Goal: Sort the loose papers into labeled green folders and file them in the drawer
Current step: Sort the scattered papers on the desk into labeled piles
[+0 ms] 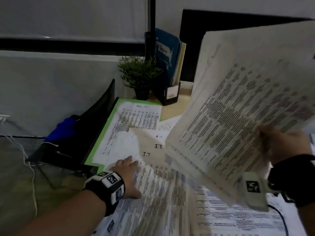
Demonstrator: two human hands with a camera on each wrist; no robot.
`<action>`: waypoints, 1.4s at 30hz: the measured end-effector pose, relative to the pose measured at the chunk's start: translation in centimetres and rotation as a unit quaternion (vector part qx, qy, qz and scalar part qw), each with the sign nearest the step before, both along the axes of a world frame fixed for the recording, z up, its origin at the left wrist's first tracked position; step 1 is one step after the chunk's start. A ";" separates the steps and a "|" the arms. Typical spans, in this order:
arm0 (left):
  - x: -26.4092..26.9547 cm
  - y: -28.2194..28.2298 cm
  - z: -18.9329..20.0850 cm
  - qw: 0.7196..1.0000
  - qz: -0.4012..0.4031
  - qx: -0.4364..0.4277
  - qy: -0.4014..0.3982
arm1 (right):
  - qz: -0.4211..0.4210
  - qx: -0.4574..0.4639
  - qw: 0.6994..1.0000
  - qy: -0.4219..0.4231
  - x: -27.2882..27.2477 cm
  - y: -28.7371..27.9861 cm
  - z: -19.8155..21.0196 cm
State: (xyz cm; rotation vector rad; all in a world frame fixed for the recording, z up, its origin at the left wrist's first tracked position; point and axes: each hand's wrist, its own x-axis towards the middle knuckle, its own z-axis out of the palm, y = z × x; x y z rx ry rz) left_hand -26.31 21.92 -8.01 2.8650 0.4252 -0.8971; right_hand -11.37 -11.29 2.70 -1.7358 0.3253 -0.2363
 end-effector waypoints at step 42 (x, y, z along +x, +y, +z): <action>14.1 -28.1 12.2 0.839 0.159 -0.403 -0.329 | 0.067 -0.029 0.994 -0.076 4.0 -18.4 -2.6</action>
